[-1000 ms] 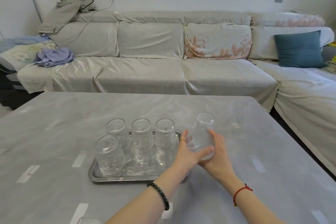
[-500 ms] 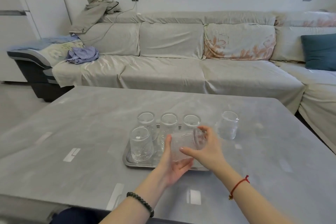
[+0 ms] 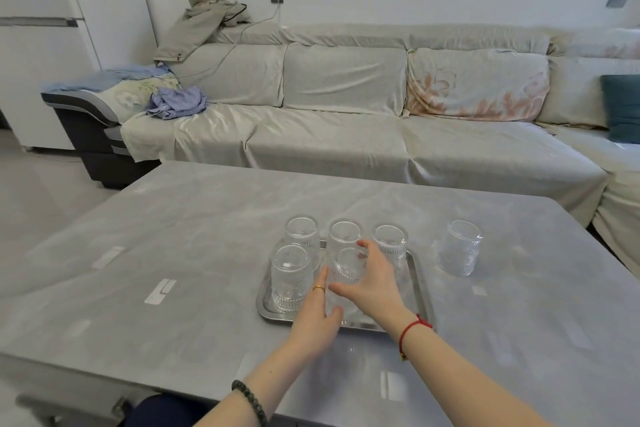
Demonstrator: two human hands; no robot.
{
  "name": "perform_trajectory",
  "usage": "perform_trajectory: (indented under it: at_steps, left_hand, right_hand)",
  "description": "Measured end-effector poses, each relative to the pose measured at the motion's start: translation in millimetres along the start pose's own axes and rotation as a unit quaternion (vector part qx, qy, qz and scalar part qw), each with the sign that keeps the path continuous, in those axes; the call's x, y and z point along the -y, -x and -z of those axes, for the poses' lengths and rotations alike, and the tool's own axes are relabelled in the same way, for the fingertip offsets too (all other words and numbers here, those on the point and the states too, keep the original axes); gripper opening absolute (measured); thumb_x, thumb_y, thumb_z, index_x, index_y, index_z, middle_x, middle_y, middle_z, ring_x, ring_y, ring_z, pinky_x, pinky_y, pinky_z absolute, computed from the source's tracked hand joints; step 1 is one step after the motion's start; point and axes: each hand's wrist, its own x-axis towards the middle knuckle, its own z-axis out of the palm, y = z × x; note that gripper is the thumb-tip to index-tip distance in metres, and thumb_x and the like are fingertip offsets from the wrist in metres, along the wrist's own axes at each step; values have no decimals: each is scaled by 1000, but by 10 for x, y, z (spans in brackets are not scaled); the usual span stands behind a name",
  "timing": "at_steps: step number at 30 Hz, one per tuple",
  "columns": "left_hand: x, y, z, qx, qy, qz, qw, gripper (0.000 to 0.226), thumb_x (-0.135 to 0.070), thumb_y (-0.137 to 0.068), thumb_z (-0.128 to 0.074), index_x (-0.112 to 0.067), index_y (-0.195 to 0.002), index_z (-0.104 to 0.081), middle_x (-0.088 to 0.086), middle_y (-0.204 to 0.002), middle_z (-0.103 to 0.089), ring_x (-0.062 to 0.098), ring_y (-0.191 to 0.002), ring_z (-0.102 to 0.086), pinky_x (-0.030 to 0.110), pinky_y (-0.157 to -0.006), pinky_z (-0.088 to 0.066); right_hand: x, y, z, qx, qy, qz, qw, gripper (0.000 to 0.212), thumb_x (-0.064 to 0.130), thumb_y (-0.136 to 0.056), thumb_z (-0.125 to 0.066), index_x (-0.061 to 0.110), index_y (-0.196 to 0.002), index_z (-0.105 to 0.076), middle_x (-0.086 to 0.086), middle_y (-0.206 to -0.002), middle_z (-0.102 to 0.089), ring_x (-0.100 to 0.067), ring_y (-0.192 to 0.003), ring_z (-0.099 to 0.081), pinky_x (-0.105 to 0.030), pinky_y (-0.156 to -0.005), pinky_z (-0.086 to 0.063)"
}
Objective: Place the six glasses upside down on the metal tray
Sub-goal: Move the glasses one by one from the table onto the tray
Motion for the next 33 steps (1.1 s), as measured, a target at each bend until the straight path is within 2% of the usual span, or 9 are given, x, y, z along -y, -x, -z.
perform_trajectory:
  at_steps: [3, 8, 11, 15, 18, 22, 24, 27, 33]
  left_hand:
    - [22, -42, 31, 10, -2, 1, 1000, 72, -4, -85, -44, -17, -143, -2, -3, -154, -11, 8, -140, -11, 3, -95, -9]
    - [36, -103, 37, 2, 2, 1, 1000, 75, -7, -85, -48, -17, -143, 0, -2, -154, -14, 7, -139, -13, 13, -103, -13]
    - [30, -129, 38, -4, 4, -8, 1000, 77, -8, -84, -50, -19, -143, -1, -4, -153, -17, 4, -137, -15, 12, -103, -14]
    - [30, -168, 52, -8, -10, -3, 1000, 80, -5, -82, -50, -16, -143, 0, 1, -155, -13, 11, -141, -13, 22, -110, -16]
    - [-2, -165, 45, -35, -19, -17, 999, 76, -4, -83, -45, -17, -143, -1, 0, -155, -12, 9, -140, -12, 16, -106, -14]
    - [-101, -119, 36, -84, -15, -92, 992, 71, 1, -82, -43, -21, -142, -13, -10, -147, -23, -20, -121, -22, -11, -85, -16]
    - [-172, -111, 21, -98, -25, -149, 984, 68, 1, -82, -45, -25, -140, -20, -16, -141, -27, -15, -123, -23, -10, -89, -15]
    - [-315, -141, -94, -82, -39, -208, 974, 61, -2, -85, -47, -24, -138, -27, -21, -136, -29, -17, -123, -22, -7, -95, -13]
    - [-630, -331, -648, 19, -74, -243, 967, 57, -7, -87, -47, -21, -138, -28, -12, -138, -35, -4, -123, -31, -7, -94, -15]
  right_hand:
    - [-29, -23, -63, 3, 17, 7, 1000, 81, 21, -58, -80, 18, -126, -36, -2, -127, -47, -16, -116, -42, -21, -91, -31]
    - [-58, -22, -158, -6, 11, 7, 1000, 79, 20, -59, -79, 20, -125, -36, -1, -126, -47, -10, -111, -40, -20, -90, -30]
    - [-91, -15, -198, -14, 9, 14, 1000, 81, 18, -60, -78, 17, -128, -34, -2, -130, -45, -14, -120, -39, -16, -93, -26]
    - [-116, -18, -223, -8, -1, 8, 1000, 86, 19, -61, -79, 15, -131, -30, -4, -135, -41, -16, -125, -36, -16, -95, -24]
    - [-124, -21, -209, 1, -12, 9, 1000, 86, 17, -62, -79, 15, -131, -29, -4, -136, -39, -15, -125, -35, -12, -92, -22]
    - [-181, 15, -96, 30, -30, 7, 999, 84, 18, -64, -76, 21, -132, -27, -1, -138, -37, -17, -127, -35, -19, -100, -26]
    - [-232, 58, 56, 25, -49, 4, 998, 84, 28, -63, -78, 28, -130, -27, 2, -132, -42, -14, -123, -39, -28, -101, -32]
    - [-333, 97, 394, -29, -86, -10, 996, 80, 31, -62, -81, 35, -124, -31, 4, -121, -45, -12, -113, -44, -28, -97, -37]
    - [-693, 129, 1068, -129, -114, -61, 983, 72, 24, -67, -79, 24, -124, -36, -2, -117, -47, -20, -107, -49, -31, -93, -40]
